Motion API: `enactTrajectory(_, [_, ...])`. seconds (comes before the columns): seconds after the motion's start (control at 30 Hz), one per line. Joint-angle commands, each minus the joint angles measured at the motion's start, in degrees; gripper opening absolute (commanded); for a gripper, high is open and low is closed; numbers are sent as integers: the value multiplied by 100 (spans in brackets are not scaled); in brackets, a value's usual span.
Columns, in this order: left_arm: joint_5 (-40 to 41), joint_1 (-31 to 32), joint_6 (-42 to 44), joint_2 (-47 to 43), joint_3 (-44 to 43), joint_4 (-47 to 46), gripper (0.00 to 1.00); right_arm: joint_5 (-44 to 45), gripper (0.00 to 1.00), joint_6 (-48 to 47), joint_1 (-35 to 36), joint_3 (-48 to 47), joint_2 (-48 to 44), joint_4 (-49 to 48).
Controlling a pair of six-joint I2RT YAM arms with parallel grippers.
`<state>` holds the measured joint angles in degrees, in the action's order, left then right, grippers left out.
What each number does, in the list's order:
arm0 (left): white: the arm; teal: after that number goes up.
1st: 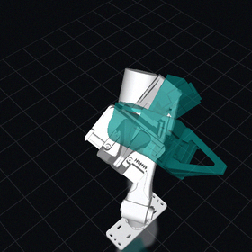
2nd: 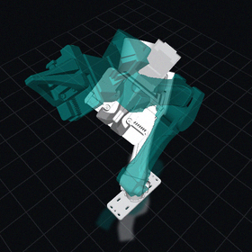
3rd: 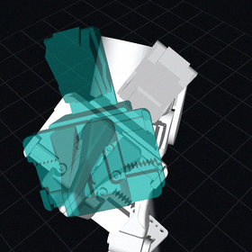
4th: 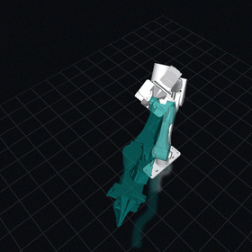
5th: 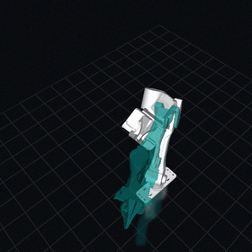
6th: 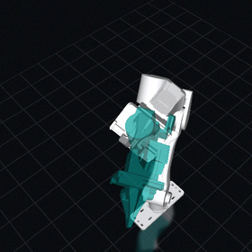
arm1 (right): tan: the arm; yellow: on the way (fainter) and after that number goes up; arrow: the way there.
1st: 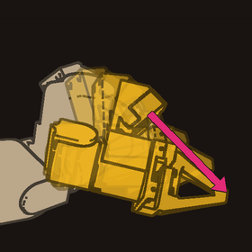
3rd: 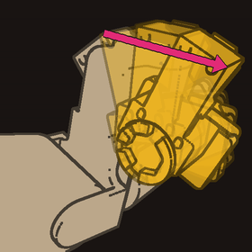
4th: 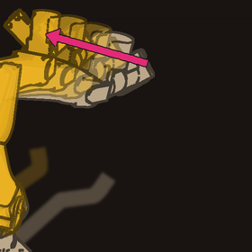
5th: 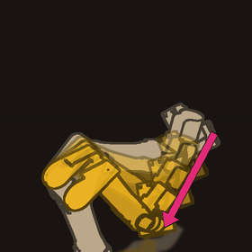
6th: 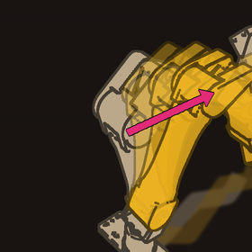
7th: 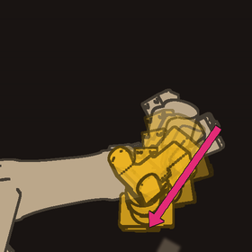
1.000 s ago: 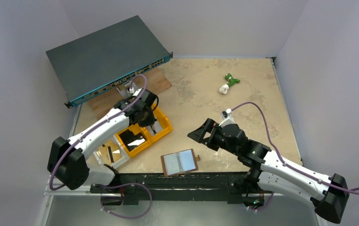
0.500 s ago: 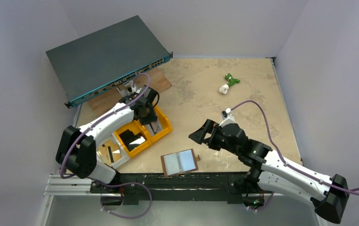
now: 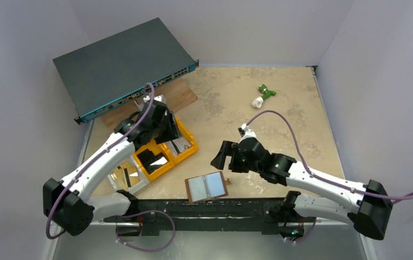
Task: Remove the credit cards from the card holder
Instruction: Place the credit card in the storage box, then remove the credit card from the card holder.
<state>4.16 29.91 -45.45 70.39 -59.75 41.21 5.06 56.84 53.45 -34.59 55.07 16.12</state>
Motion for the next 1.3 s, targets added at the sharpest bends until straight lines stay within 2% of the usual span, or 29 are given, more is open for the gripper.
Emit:
enactTrajectory(0.0, [-765, 18, 290, -652, 377, -49, 49, 474, 90, -283, 642, -679, 520, 218])
enactTrajectory(0.27, [-1060, 156, 222, -1914, 1137, 302, 52, 1105, 79, -161, 1818, -1375, 2011, 445])
enactTrajectory(0.47, [-1021, 160, 229, -2548, 1512, 663, 52, 1480, 71, -59, 2248, -2112, 3267, 918])
enactTrajectory(0.7, [-999, 164, 148, -2900, 1809, 725, 52, 1503, 60, 31, 2367, -2409, 3860, 925])
enactTrajectory(1.13, [-1200, 162, 96, -2842, 2038, 569, 52, 1454, 56, 84, 2433, -2588, 4635, 993])
enactTrajectory(1.27, [-1347, 171, 128, -2750, 2093, 530, 51, 1297, 42, 260, 2429, -2479, 4771, 1025])
